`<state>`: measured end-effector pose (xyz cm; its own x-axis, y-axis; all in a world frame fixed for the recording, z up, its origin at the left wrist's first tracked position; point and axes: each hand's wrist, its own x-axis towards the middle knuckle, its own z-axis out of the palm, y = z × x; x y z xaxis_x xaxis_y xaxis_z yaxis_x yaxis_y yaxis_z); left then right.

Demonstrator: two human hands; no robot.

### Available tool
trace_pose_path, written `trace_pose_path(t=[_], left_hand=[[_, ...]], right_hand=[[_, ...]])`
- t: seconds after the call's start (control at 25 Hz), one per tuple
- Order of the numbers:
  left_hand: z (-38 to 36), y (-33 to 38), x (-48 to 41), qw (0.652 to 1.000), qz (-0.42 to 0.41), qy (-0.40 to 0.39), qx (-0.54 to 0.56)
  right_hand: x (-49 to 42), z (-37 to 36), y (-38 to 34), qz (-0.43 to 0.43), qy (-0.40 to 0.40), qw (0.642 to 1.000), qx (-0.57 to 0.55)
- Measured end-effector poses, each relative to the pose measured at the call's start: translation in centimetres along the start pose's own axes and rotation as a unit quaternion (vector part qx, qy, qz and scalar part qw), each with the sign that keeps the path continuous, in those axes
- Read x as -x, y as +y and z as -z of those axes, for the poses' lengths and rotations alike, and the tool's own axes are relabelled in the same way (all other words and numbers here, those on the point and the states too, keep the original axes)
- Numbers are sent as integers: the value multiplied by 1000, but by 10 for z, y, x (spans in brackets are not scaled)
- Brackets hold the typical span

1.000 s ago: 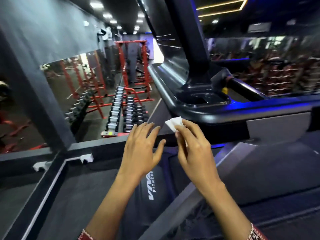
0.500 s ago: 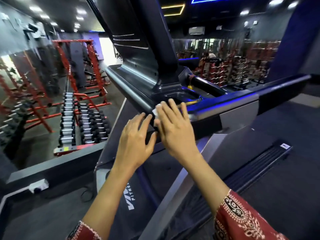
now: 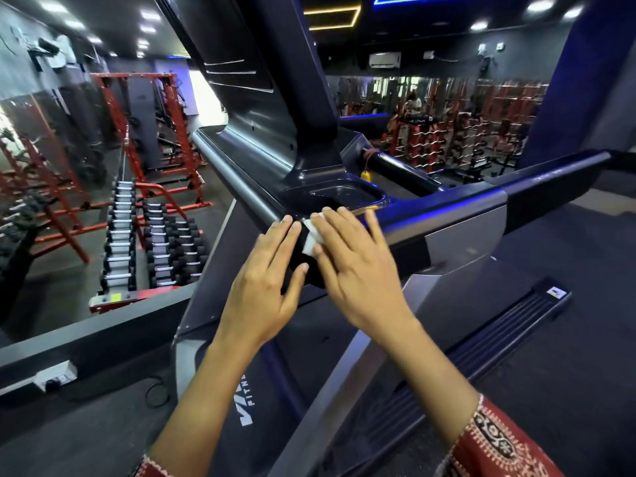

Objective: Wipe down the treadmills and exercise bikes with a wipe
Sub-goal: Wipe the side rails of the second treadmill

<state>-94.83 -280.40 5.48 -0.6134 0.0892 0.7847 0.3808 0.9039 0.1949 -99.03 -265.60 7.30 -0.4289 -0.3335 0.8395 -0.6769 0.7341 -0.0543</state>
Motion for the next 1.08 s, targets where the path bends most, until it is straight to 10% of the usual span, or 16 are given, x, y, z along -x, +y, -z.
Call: trace_pose_path(t=[0.2, 0.4, 0.6, 0.76, 0.96, 1.08], left_hand=[[1, 6, -3, 1000, 9, 10, -8], [2, 5, -3, 1000, 5, 1, -19], [1, 10, -6, 1000, 3, 11, -17], [-3, 14, -8, 1000, -4, 1, -18], [-8, 24, -13, 1000, 9, 23, -2], [-20, 41, -23, 999, -17, 30, -11]], right_hand=[[0, 11, 33, -170, 33, 983, 55], [0, 4, 2, 24, 13, 997, -77], [0, 15, 45, -196, 42, 969, -143], [11, 4, 18, -31, 10, 989, -142], [6, 16, 81, -227, 65, 962, -141], [-1, 9, 57, -121, 17, 975, -185]])
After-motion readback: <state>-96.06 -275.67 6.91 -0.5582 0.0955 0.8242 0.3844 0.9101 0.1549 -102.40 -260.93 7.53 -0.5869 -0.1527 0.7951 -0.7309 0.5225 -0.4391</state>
